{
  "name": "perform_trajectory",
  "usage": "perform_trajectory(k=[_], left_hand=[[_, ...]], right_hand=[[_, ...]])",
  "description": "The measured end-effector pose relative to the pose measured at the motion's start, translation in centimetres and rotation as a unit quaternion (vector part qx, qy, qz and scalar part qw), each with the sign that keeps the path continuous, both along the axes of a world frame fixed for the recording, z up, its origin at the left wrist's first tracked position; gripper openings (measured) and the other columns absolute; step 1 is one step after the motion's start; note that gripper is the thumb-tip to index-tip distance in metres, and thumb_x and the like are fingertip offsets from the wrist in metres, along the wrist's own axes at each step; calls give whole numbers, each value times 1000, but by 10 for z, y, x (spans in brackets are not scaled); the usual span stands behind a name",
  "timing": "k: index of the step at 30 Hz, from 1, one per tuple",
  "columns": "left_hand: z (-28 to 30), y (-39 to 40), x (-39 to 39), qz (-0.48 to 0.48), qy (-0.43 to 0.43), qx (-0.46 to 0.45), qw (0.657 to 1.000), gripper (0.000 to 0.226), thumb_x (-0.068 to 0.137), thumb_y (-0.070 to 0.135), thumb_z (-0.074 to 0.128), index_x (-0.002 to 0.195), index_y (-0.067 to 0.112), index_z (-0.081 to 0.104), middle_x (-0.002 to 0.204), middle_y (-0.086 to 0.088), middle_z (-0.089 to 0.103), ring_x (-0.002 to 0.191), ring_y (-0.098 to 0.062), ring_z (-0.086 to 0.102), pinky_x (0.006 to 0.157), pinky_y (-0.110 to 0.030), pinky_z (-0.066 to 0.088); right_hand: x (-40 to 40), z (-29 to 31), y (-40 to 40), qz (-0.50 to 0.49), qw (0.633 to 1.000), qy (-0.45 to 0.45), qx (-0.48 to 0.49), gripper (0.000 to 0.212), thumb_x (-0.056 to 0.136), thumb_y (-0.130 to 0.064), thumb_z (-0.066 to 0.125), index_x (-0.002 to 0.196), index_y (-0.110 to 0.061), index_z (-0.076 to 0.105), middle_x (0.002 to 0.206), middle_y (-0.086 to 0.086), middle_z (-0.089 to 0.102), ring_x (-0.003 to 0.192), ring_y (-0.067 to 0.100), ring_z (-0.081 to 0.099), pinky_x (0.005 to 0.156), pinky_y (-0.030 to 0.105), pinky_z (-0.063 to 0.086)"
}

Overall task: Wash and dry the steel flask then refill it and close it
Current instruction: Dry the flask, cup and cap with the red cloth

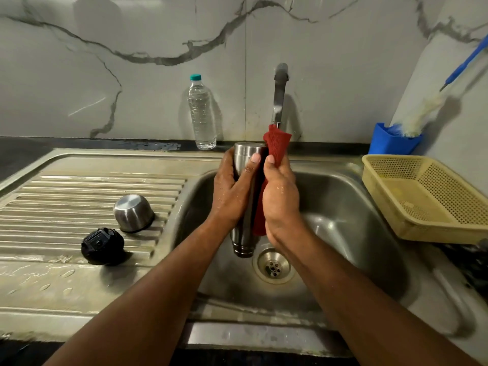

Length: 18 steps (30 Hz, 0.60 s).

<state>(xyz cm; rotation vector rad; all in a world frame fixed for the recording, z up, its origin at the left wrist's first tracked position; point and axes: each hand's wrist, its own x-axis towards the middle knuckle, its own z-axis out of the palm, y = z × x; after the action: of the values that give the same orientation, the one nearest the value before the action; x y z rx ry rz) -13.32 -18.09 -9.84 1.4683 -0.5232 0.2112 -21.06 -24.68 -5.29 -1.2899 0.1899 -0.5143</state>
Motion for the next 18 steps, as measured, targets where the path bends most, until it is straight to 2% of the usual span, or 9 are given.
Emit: perform_trajectory(k=[2,4,5,7,9,11,14,16,18], left_hand=[[6,4,1,16,-8,-31,999,35,102,44,62,122,15,62,108,-9,73,97,-25,73,88,-48,62],[13,10,6,57,-19,-58,997,30,103,46,56,113,19,62,98,-4,70,87,-15,71,75,-34,61],[14,13,8,71,-25,-61,995,30,102,48,53,110,20,61,94,-1,68,83,-12,69,72,-28,58],[12,12,8,77,-24,-54,995,36,101,53,50,112,20,59,93,3,65,83,-10,66,72,-27,57],[6,9,7,73,-12,-31,997,48,98,61,50,117,18,59,95,4,66,87,-9,66,78,-30,58],[1,5,7,60,1,-2,998,56,95,66,51,120,16,57,96,5,68,88,-7,67,82,-31,59],[-1,6,7,42,59,-33,997,62,88,69,65,121,17,58,104,-4,72,95,-21,73,88,-44,62],[1,9,8,49,80,-61,994,58,88,63,72,118,15,60,104,-8,73,93,-21,74,84,-40,62],[6,13,10,84,66,-64,992,39,94,52,73,109,18,62,95,-3,71,81,-11,70,76,-31,59]], right_hand=[[0,-4,3,16,997,70,20,29,110,-31,42,130,-34,62,124,1,70,115,18,66,107,41,51],[-2,-7,5,30,981,185,46,25,107,-28,45,107,-24,70,111,8,74,107,29,69,103,49,54],[-3,-8,5,39,969,234,63,24,104,-26,47,103,-19,70,108,13,74,106,33,69,102,52,54],[-6,-7,6,45,954,281,92,26,101,-22,48,107,-11,70,110,18,74,105,37,69,100,52,55],[-4,-1,6,26,962,250,105,29,102,-26,48,114,-12,71,112,17,75,105,36,70,100,52,55],[0,5,2,4,982,154,108,29,106,-31,48,120,-20,70,113,10,76,105,28,71,100,49,55],[-5,18,0,35,996,52,69,26,109,-31,45,123,-28,67,113,0,75,104,14,72,96,35,55],[-8,16,7,58,997,43,33,24,110,-28,43,120,-34,65,116,-1,74,109,13,70,101,34,54],[-5,5,13,55,995,84,10,24,110,-28,43,116,-32,66,115,4,73,108,19,70,98,38,56]])
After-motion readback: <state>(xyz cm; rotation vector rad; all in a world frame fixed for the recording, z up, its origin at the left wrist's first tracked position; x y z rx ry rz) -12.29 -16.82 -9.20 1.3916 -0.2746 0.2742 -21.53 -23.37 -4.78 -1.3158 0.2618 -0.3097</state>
